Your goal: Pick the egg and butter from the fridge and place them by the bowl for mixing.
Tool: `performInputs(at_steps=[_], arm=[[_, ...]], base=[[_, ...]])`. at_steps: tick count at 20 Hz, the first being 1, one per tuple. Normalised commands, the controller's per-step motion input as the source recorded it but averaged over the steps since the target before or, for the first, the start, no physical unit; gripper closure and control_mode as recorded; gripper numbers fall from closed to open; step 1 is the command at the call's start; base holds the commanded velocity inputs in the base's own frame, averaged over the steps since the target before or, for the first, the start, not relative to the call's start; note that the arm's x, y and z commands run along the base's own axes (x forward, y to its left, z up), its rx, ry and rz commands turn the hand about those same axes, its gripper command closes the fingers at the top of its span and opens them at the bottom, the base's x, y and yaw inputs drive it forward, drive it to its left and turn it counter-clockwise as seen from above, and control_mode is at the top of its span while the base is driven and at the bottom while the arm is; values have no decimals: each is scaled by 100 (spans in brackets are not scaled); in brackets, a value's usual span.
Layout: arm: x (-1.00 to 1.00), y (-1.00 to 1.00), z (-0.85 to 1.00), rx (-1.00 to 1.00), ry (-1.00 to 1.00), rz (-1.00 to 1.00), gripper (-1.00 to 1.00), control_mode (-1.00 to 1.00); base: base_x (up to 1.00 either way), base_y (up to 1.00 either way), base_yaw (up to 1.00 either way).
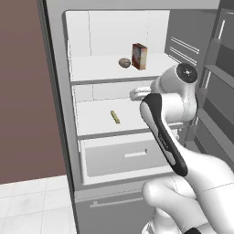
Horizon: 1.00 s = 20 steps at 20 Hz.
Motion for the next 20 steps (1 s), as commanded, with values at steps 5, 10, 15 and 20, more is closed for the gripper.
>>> performInputs(at_steps=[5,10,15,20], arm=[[0,0,43,0,-3,0,-100,-100],[10,3,25,-8,-19,0,-100,-100],[20,6,25,-7,-18,0,-100,-100],[30,2,29,0,-4,0,-100,-100]], base=[[0,0,0],[0,0,0],[0,0,0],[0,0,0]])
